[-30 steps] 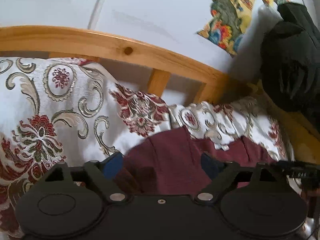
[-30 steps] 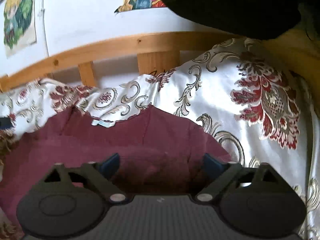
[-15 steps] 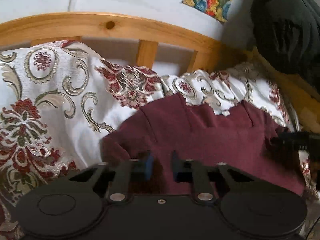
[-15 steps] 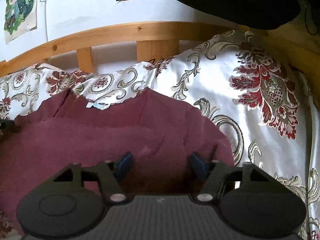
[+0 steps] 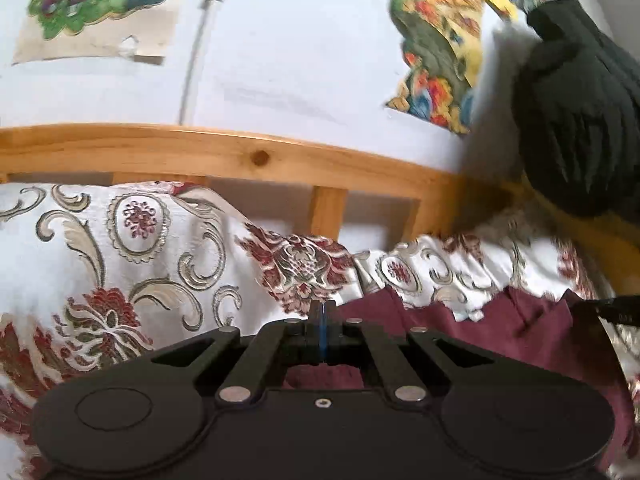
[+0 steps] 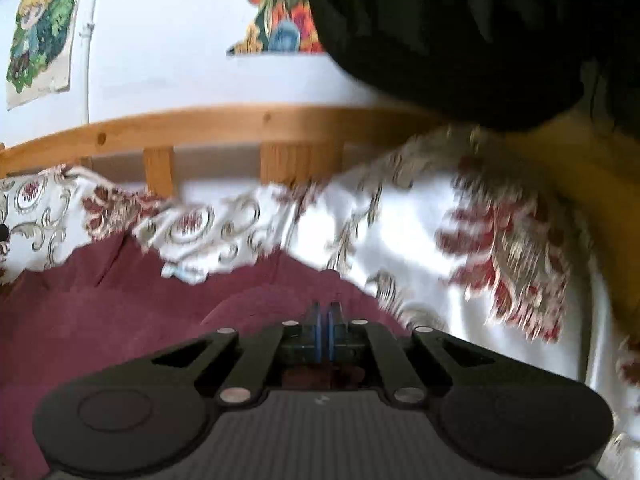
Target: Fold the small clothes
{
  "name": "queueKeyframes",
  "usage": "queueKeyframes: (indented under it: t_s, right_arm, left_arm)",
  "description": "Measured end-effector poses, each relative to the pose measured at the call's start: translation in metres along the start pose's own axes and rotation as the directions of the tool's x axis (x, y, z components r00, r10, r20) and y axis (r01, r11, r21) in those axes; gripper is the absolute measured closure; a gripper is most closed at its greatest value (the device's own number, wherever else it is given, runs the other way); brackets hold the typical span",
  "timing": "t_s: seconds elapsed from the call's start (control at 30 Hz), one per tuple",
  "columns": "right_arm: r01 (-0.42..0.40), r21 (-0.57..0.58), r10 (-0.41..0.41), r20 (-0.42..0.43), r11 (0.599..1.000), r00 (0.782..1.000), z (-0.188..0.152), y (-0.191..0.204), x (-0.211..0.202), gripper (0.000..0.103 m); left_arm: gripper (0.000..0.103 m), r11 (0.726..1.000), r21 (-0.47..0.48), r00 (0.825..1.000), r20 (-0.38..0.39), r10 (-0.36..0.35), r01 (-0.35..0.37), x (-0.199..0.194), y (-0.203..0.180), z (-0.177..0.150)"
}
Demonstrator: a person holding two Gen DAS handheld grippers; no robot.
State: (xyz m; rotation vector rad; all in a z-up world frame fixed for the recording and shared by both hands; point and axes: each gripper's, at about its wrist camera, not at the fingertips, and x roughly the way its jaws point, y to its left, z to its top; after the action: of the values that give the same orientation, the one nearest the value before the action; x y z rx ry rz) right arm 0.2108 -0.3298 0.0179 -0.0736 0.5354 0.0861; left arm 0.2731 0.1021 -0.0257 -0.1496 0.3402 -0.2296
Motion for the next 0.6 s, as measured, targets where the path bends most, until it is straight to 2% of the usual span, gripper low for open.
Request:
queueKeyframes:
  t_s: [0.1, 0.17, 0.2, 0.27, 0.4, 0.53, 0.6]
  right_arm:
    - [-0.005, -0.012, 0.004, -0.020, 1.000, 1.000, 0.001, 0.002, 0.004, 0.099]
    - [0.006, -0.017, -0.006, -0.033, 1.000, 0.999, -0.004, 0.004, 0.008, 0.099]
    - [0.012, -0.013, -0.013, -0.041, 1.000, 0.999, -0.007, 0.004, 0.009, 0.099]
    - [0.020, 0.009, -0.020, -0.064, 1.000, 0.998, -0.013, 0.001, 0.011, 0.099]
    - [0.031, 0.036, -0.027, -0.096, 0.999, 0.995, -0.023, -0.007, 0.013, 0.099]
    - [0.031, 0.051, -0.025, -0.109, 0.998, 0.994, -0.027, -0.010, 0.014, 0.098]
    - [0.029, 0.048, -0.024, -0.114, 0.998, 0.993, -0.028, -0.010, 0.014, 0.098]
  left_arm:
    - [0.103, 0.991, -0.107, 0.991, -0.101, -0.091, 0.080, 0.013, 0.012, -0.004]
    - [0.100, 0.985, -0.151, 0.983, -0.153, -0.106, 0.083, 0.021, 0.014, -0.010]
    - [0.097, 0.985, -0.152, 0.978, -0.180, -0.106, 0.079, 0.025, 0.014, -0.013]
    - [0.084, 0.988, -0.141, 0.971, -0.220, -0.098, 0.068, 0.031, 0.012, -0.017]
    - [0.079, 0.987, -0.145, 0.959, -0.262, -0.104, 0.068, 0.037, 0.011, -0.023]
    - [0.064, 0.987, -0.144, 0.942, -0.317, -0.115, 0.072, 0.044, 0.010, -0.030]
    - [0.064, 0.989, -0.136, 0.939, -0.332, -0.095, 0.052, 0.046, 0.010, -0.033]
